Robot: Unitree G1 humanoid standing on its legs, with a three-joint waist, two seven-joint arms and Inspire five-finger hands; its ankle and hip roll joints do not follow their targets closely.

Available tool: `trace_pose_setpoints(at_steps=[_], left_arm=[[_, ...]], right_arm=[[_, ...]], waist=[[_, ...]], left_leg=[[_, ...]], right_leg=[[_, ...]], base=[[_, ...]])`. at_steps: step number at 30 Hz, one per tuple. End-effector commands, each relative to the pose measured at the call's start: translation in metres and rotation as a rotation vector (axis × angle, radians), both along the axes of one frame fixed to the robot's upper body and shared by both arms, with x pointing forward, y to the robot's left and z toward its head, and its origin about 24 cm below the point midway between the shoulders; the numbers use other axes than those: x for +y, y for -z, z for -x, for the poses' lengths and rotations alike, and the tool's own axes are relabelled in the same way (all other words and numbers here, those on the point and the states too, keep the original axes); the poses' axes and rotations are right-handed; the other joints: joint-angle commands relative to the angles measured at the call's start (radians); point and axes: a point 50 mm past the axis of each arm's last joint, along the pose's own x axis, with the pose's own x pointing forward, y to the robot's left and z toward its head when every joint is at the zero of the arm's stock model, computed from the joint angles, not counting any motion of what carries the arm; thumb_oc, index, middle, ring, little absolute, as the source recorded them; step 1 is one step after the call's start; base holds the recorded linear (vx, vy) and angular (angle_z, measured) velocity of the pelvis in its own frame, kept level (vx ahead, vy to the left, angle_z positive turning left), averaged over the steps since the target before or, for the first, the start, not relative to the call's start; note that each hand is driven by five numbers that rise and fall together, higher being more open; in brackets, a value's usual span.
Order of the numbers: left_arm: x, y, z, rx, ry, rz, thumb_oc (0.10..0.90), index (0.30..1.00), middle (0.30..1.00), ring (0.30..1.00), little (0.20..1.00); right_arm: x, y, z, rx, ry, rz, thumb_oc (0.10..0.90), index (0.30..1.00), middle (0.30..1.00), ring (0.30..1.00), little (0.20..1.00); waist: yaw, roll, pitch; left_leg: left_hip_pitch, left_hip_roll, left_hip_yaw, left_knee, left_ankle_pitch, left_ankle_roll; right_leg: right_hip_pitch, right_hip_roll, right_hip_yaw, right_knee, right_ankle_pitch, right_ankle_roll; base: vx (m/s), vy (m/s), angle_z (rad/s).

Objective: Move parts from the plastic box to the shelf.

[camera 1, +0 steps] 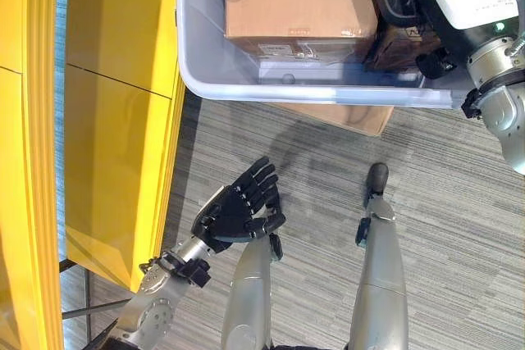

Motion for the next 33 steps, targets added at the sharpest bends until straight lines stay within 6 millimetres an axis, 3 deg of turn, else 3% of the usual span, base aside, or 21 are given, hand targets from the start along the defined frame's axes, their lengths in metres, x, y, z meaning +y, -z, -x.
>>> trace_pose_setpoints(at_steps=[1, 16, 17, 18, 19, 20, 21, 33], left_arm=[[0.004, -0.012, 0.014, -0.078, 0.037, -0.032, 0.9, 1.0, 1.0, 1.0, 1.0], [0.0, -0.033, 0.004, -0.173, 0.008, 0.007, 0.9, 1.0, 1.0, 1.0, 1.0], [0.0, -0.033, 0.004, -0.175, 0.005, 0.005, 0.9, 1.0, 1.0, 1.0, 1.0], [0.0, -0.035, 0.003, -0.179, -0.001, 0.003, 0.9, 1.0, 1.0, 1.0, 1.0], [0.001, -0.036, 0.002, -0.181, -0.009, 0.003, 0.9, 1.0, 1.0, 1.0, 1.0], [0.001, -0.036, 0.001, -0.183, -0.01, 0.003, 0.9, 1.0, 1.0, 1.0, 1.0], [0.001, -0.037, 0.001, -0.188, -0.013, -0.001, 0.9, 1.0, 1.0, 1.0, 1.0], [-0.003, -0.037, -0.001, -0.204, -0.019, 0.003, 0.9, 1.0, 1.0, 1.0, 1.0]], right_arm=[[0.011, -0.048, 0.007, -0.065, -0.045, -0.013, 0.9, 1.0, 1.0, 1.0, 1.0], [0.018, -0.044, -0.001, 0.019, -0.009, 0.034, 0.9, 1.0, 1.0, 1.0, 1.0], [0.018, -0.043, -0.002, 0.016, -0.01, 0.026, 0.851, 0.931, 0.931, 0.931, 0.931], [0.016, -0.042, -0.002, 0.014, -0.009, 0.013, 0.704, 0.725, 0.725, 0.725, 0.725], [0.015, -0.043, -0.004, 0.008, -0.001, 0.002, 0.622, 0.61, 0.61, 0.61, 0.61], [0.015, -0.043, -0.004, 0.005, 0.001, 0.001, 0.622, 0.61, 0.61, 0.61, 0.61], [0.014, -0.043, -0.005, 0.002, 0.006, -0.005, 0.4, 0.3, 0.3, 0.3, 0.3], [0.004, -0.051, -0.003, -0.203, 0.063, 0.023, 0.4, 0.3, 0.3, 0.3, 0.3]], waist=[[0.007, 0.055, 0.001], [0.022, 0.056, 0.001], [0.024, 0.055, 0.001], [0.026, 0.054, 0.001], [0.03, 0.053, 0.001], [0.031, 0.053, 0.001], [0.032, 0.052, 0.001], [0.039, 0.055, 0.001]], left_leg=[[-0.077, -0.004, -0.039, 0.134, -0.146, 0.036], [-0.26, -0.01, -0.068, 0.22, -0.149, 0.041], [-0.265, -0.01, -0.069, 0.221, -0.149, 0.041], [-0.274, -0.01, -0.072, 0.226, -0.149, 0.041], [-0.287, -0.01, -0.076, 0.232, -0.15, 0.042], [-0.289, -0.01, -0.077, 0.234, -0.15, 0.042], [-0.295, -0.01, -0.079, 0.236, -0.15, 0.042], [-0.328, -0.005, -0.087, 0.237, -0.141, 0.04]], right_leg=[[0.035, 0.071, -0.055, 0.022, -0.195, -0.062], [-0.125, 0.09, -0.04, 0.114, -0.223, -0.078], [-0.128, 0.089, -0.041, 0.116, -0.223, -0.078], [-0.133, 0.088, -0.043, 0.118, -0.224, -0.077], [-0.14, 0.087, -0.044, 0.12, -0.223, -0.076], [-0.142, 0.086, -0.045, 0.12, -0.223, -0.076], [-0.146, 0.085, -0.046, 0.123, -0.223, -0.075], [-0.166, 0.084, -0.05, 0.115, -0.217, -0.071]], base=[[-0.01, -0.03, 0.02], [-0.01, -0.014, 0.04], [0.0, 0.0, 0.0], [0.0, 0.0, 0.0], [0.0, 0.0, 0.0], [0.0, 0.0, 0.0], [0.0, 0.0, 0.0], [-0.01, -0.002, 0.01]])
